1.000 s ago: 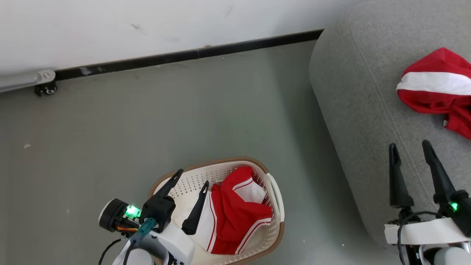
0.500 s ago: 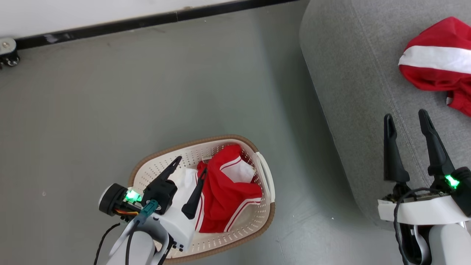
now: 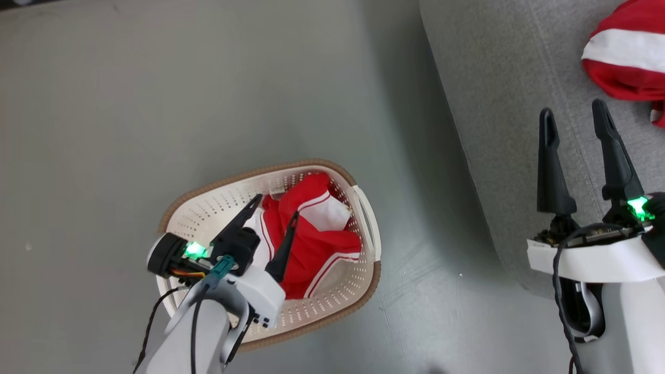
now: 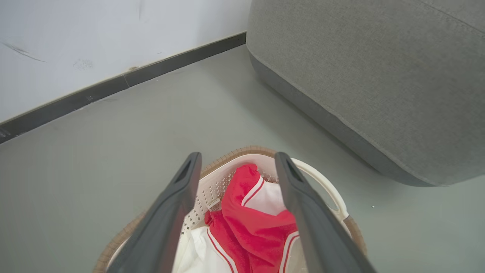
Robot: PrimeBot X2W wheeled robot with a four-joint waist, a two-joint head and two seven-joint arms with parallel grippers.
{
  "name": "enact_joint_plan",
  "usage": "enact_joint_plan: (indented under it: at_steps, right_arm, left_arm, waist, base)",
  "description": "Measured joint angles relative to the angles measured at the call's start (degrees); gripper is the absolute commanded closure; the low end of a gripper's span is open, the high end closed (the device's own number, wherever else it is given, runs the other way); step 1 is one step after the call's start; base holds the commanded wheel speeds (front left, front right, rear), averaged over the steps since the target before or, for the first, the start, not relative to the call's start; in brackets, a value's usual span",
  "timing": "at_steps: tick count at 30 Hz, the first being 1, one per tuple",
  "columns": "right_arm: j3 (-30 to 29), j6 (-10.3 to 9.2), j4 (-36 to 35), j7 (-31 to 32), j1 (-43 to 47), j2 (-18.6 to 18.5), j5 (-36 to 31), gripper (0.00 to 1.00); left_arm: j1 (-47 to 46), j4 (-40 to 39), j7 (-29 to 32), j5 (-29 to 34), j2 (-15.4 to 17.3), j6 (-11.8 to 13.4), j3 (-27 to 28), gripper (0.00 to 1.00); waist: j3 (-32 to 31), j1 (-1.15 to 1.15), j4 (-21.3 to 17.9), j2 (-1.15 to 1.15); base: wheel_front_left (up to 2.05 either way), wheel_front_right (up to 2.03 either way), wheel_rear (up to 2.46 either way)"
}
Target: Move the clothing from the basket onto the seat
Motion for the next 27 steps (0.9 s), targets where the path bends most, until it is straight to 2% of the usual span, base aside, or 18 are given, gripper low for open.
enact_joint_plan:
  at_steps: [27]
  right_arm:
    - [1.48, 0.0, 0.4, -0.59, -10.28, -0.13, 0.42, 0.0]
  left_arm:
    - [-10.53, 10.47, 1.41, 0.54, -1.81, -0.66, -0.47, 0.0]
  waist:
    - [12.6, 0.0, -2.95, 0.0]
  base:
    - [0.0, 0.0, 0.0]
